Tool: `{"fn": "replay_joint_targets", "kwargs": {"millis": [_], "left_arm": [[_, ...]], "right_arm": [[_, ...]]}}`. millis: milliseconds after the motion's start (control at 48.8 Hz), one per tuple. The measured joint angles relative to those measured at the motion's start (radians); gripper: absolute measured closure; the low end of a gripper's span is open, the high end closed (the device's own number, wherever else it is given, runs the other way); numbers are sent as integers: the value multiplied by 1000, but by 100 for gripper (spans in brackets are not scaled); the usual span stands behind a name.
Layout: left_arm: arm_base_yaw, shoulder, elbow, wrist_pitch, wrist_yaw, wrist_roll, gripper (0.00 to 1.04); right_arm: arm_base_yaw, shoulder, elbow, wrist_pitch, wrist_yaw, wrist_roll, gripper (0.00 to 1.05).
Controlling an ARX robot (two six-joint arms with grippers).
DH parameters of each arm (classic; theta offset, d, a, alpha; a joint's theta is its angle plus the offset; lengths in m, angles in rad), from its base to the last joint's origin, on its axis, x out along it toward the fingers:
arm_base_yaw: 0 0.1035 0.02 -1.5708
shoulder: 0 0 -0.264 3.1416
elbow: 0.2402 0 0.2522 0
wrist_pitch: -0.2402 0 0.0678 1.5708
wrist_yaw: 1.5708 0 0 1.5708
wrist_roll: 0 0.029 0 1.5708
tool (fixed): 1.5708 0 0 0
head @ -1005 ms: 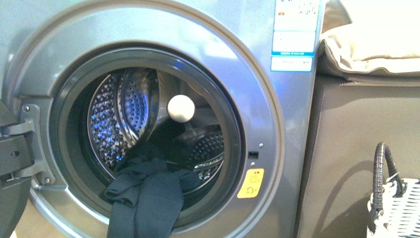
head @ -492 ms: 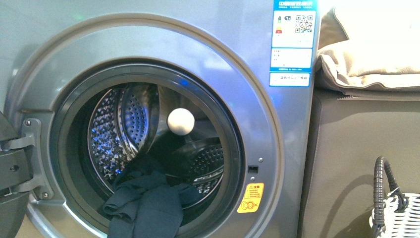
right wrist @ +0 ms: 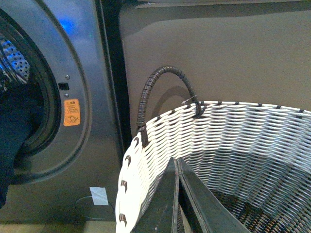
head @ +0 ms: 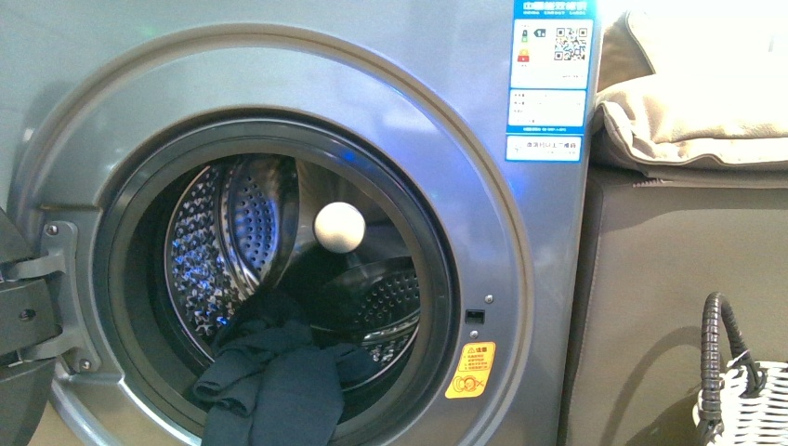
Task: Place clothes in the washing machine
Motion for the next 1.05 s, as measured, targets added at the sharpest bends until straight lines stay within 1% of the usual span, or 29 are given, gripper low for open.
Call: {"fn": "replay_joint_targets", "kwargs": {"millis": [226,267,349,369,410,554,574,615,636,656,738,759,800,1046], "left_arm": [[0,0,0,0,0,0,101],[0,0,0,0,0,-2,100],[0,0,0,0,0,0,85],[0,0,0,0,0,0,84],[0,0,0,0,0,0,75],[0,0,0,0,0,0,50],[0,0,0,0,0,0,44],[0,0,0,0,0,0,37],[0,0,0,0,0,0,32],[0,0,0,0,0,0,26],[0,0,0,0,0,0,5],[0,0,0,0,0,0,5],[0,0,0,0,0,0,7],[0,0,0,0,0,0,6]], "right_arm": [[0,0,0,0,0,0,102],[0,0,0,0,0,-1,99],[0,0,0,0,0,-1,85],[0,0,0,0,0,-1,81],[0,0,0,0,0,-1,74],[0,0,0,0,0,-1,49],[0,0,0,0,0,-1,45],[0,0,0,0,0,-1,35],[0,0,0,0,0,-1,30],[0,0,0,0,0,-1,27],[0,0,0,0,0,-1,6],[0,0,0,0,0,0,6],[0,0,0,0,0,0,8],[0,0,0,0,0,0,8]]}}
